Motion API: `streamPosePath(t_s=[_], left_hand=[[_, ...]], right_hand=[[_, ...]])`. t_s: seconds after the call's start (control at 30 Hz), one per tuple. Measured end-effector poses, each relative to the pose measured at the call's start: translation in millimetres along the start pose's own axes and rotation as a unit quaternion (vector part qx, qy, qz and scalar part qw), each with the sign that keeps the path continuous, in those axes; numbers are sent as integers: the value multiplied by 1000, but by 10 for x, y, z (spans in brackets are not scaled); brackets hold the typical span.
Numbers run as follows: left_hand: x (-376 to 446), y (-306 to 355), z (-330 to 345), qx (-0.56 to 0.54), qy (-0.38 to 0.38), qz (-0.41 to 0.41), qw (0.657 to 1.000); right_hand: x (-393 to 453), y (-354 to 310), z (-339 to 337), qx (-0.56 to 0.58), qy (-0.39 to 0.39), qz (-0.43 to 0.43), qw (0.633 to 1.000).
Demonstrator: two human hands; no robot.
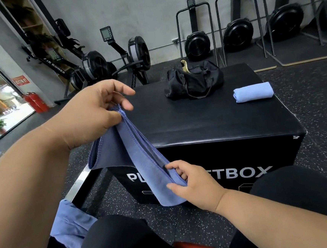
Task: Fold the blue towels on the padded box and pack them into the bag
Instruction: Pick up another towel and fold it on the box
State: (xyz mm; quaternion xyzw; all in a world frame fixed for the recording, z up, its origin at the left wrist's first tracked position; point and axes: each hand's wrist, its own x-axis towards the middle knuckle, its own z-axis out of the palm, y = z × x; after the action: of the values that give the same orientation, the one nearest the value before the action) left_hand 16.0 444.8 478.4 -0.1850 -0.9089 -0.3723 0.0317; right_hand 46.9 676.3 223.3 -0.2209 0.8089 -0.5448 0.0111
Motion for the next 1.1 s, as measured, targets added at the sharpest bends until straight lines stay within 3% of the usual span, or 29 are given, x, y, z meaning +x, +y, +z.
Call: streamPosePath(t_s=[0.17,0.4,0.7,0.9,1.1], left_hand=[[10,7,19,-3,1,16,1000],[-6,-6,15,0,22,17,1000],[-62,-530,70,-45,113,-52,991],[-61,-795,277,-168,176,-110,964],[3,-920,481,-196,212,-139,947]], right_hand=[[41,30,40,46,-7,53,998],[35,91,7,4,-34,43,998],[85,243,-401,0,49,72,996],[100,342,-678,15,88,103,991],[129,358,-981,48,148,117,981]])
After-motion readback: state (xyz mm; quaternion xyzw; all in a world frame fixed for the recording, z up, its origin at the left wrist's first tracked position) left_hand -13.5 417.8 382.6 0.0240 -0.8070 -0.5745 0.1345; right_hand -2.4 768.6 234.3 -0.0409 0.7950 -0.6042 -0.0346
